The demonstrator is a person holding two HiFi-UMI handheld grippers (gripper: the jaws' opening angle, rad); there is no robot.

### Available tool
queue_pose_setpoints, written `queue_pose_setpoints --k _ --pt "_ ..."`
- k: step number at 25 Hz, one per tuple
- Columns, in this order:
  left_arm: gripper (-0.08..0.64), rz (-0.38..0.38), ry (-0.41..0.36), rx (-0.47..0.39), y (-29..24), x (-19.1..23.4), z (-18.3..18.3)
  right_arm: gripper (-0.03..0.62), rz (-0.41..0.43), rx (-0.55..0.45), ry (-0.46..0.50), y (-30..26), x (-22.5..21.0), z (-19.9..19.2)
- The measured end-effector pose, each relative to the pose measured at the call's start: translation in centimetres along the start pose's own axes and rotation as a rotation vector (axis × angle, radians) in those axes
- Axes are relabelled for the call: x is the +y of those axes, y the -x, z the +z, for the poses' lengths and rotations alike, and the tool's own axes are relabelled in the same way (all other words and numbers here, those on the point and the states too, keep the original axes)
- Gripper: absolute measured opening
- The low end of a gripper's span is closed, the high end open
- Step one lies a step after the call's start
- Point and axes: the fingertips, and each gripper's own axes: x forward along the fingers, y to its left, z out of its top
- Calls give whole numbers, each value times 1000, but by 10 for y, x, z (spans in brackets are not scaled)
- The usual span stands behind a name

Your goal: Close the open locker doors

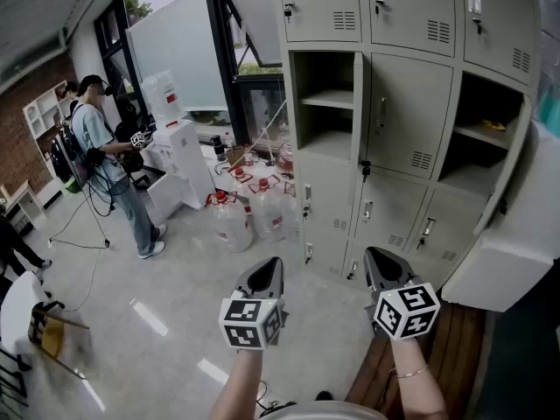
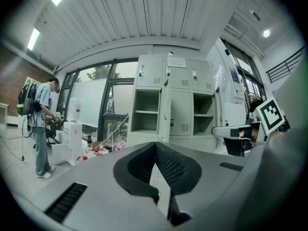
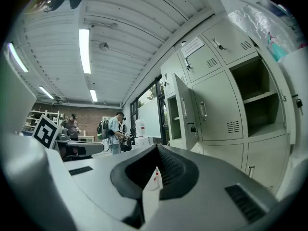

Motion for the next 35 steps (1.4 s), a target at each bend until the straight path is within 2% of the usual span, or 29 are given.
queue_pose_setpoints --k 6,12,14,21,28,35 --pt "20 23 0 -8 0 -6 -1 -8 43 14 -8 5 2 -9" --pt "20 25 -2 -3 0 -15 -2 -4 53 -32 -27 10 1 -4" --pt "20 24 -8 -5 -2 -18 0 79 59 -32 -31 9 -2 -3" --pt "20 35 -19 -9 -5 -21 4 179 75 -33 -37 2 -12 5" --pt "20 48 -26 4 -13 -19 4 184 64 -63 -32 -9 -29 22" --pt "20 42 -23 0 -41 3 7 184 47 -73 -12 -44 -39 30"
